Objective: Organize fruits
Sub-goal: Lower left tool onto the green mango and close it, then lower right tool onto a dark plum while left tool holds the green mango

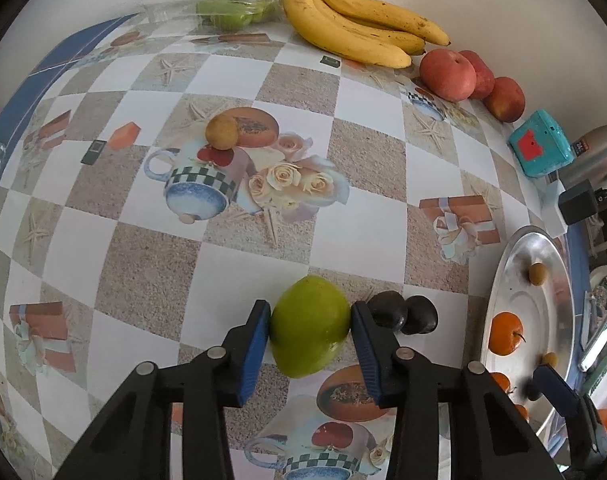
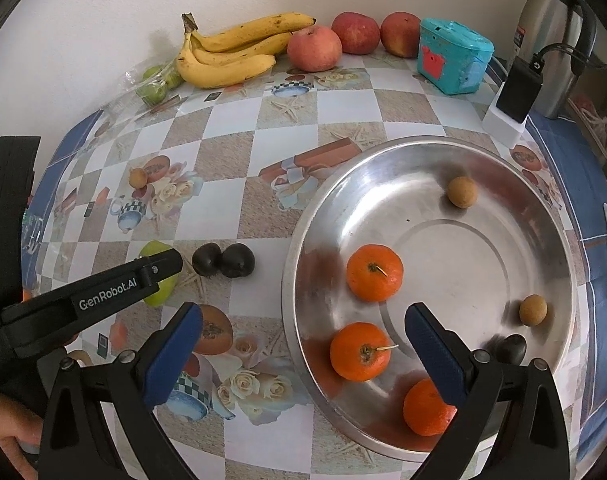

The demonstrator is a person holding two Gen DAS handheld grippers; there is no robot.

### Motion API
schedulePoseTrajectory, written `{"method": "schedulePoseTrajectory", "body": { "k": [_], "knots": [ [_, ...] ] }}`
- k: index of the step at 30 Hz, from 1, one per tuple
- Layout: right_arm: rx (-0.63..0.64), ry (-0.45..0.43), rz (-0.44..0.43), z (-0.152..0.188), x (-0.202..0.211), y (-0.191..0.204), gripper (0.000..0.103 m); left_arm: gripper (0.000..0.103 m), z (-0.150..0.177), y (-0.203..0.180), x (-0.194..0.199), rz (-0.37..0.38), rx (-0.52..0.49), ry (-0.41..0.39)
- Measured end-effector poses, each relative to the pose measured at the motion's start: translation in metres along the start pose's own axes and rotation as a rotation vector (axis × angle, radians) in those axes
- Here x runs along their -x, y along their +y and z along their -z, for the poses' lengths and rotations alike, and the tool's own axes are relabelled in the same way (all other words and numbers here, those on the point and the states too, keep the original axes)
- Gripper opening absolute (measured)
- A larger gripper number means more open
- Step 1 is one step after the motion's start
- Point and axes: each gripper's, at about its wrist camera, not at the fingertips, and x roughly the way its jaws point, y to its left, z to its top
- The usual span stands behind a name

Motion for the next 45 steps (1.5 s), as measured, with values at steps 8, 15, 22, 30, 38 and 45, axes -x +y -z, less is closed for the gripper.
{"method": "schedulePoseTrajectory", "body": {
  "k": [8,15,22,30,38,45],
  "knots": [
    [0.001,-0.004,0.005,0.0,0.0,0.0,0.101,0.044,-0.003,0.007,0.01,0.025,0.039,-0.013],
    [-0.035,-0.053,-0.011,-0.006,0.007,-0.005,0.101,0.044,-0.008,0.024,0.022,0.012,0.1,-0.017],
    [-0.026,-0.133,-0.052,-0.017,0.02,0.005,0.087,0.044,-0.018,0.047,0.041,0.011,0.168,-0.048],
    [0.029,-0.093,-0.115,-0.023,0.007,0.029,0.06,0.044,-0.024,0.065,0.05,-0.004,0.223,-0.067],
    [0.083,-0.022,-0.178,-0.025,-0.014,0.057,0.047,0.044,-0.025,0.07,0.048,0.005,0.24,-0.055],
    [0.076,0.012,-0.15,-0.029,-0.029,0.057,0.041,0.044,-0.025,0.076,0.046,0.008,0.259,-0.048]
  ]
}}
